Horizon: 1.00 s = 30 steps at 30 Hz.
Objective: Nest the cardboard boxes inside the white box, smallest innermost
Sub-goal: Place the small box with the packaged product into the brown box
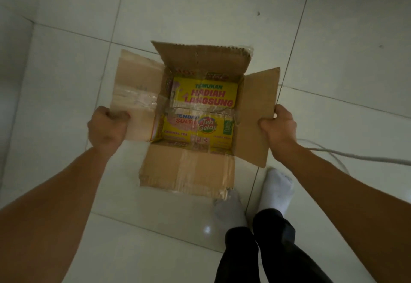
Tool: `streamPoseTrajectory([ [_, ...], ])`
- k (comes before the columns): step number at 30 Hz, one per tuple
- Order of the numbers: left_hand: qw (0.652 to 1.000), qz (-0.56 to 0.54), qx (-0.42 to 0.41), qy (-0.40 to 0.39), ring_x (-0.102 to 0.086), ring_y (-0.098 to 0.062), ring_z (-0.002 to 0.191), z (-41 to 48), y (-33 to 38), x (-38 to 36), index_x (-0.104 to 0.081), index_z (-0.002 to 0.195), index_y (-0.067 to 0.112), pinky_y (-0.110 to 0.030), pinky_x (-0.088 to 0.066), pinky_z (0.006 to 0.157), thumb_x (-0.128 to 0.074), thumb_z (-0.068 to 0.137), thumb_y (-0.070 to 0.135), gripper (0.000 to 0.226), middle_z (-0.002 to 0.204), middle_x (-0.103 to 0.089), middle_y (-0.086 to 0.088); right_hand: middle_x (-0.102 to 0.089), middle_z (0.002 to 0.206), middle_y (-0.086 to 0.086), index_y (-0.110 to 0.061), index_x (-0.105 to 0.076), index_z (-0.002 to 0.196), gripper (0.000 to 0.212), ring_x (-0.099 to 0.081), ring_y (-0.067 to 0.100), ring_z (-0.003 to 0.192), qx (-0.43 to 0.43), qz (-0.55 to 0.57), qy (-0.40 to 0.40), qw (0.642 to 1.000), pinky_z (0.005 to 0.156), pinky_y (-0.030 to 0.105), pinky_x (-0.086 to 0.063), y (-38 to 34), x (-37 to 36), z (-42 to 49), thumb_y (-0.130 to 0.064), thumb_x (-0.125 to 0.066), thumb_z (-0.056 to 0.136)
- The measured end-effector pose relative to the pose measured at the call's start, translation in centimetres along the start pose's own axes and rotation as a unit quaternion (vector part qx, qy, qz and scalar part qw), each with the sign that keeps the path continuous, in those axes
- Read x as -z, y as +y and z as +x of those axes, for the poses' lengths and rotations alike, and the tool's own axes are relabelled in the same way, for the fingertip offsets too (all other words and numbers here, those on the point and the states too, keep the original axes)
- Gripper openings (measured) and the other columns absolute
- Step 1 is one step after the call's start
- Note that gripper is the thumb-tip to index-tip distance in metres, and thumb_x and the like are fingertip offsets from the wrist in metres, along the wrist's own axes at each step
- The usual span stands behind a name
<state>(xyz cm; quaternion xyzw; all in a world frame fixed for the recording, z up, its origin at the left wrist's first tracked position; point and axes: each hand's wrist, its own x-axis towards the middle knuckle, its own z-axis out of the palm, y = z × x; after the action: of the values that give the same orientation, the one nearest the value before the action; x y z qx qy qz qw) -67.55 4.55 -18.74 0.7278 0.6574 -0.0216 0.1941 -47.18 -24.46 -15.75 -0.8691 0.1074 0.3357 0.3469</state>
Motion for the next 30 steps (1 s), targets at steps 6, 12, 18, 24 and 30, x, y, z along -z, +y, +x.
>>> streamPoseTrajectory([
  [6,0.981,-0.053,-0.184,-0.014,-0.043,-0.024,0.056,-5.8,3.8,2.5,-0.040,0.067,0.012,-0.028,-0.025,0.053,-0.065,0.084,0.023,0.032,0.055,-0.042,-0.001,-0.061,0.091,0.016,-0.008,-0.052,0.099,0.017,-0.061,0.036,0.083,0.014,-0.037,-0.005,0.999,0.071,0.045,-0.056,-5.0,1.8,-2.5,-0.009,-0.045,0.083],
  [12,0.966,-0.164,-0.197,-0.016,-0.037,-0.011,0.047,-9.7,9.9,6.9,-0.037,0.062,0.016,-0.026,-0.029,0.046,-0.065,0.082,0.019,0.035,0.051,-0.037,0.006,-0.050,0.073,0.003,-0.016,-0.047,0.091,0.011,-0.045,0.016,0.057,0.006,-0.030,0.080,0.996,0.049,0.023,-0.031,-9.5,8.2,-3.7,-0.012,-0.050,0.081],
  [18,0.950,-0.227,-0.212,-0.020,-0.031,-0.008,0.044,-11.4,18.7,12.0,-0.031,0.057,0.021,-0.025,-0.026,0.044,-0.065,0.080,0.015,0.042,0.048,-0.033,0.006,-0.052,0.082,0.007,-0.015,-0.047,0.092,0.013,-0.049,0.026,0.071,0.033,-0.018,0.117,0.992,0.062,0.031,-0.037,-14.6,14.7,-4.7,-0.013,-0.053,0.081],
  [24,0.916,-0.240,-0.321,0.006,-0.032,-0.008,0.042,-12.0,29.1,16.3,-0.033,0.056,0.017,-0.014,-0.028,0.040,-0.067,0.079,0.005,0.043,0.047,-0.033,0.006,-0.056,0.084,0.006,-0.016,-0.054,0.098,0.015,-0.054,0.028,0.074,0.046,0.007,0.174,0.984,0.064,0.032,-0.041,-19.3,21.2,-3.1,-0.014,-0.049,0.084],
  [30,0.890,-0.273,-0.366,0.022,-0.038,-0.006,0.044,-12.9,39.8,18.7,-0.030,0.055,0.018,-0.012,-0.029,0.041,-0.069,0.079,0.003,0.047,0.047,-0.029,0.006,-0.060,0.085,0.004,-0.021,-0.059,0.093,0.014,-0.057,0.026,0.075,0.089,0.053,0.208,0.973,0.063,0.030,-0.041,-24.7,30.6,1.1,-0.018,-0.053,0.082],
])
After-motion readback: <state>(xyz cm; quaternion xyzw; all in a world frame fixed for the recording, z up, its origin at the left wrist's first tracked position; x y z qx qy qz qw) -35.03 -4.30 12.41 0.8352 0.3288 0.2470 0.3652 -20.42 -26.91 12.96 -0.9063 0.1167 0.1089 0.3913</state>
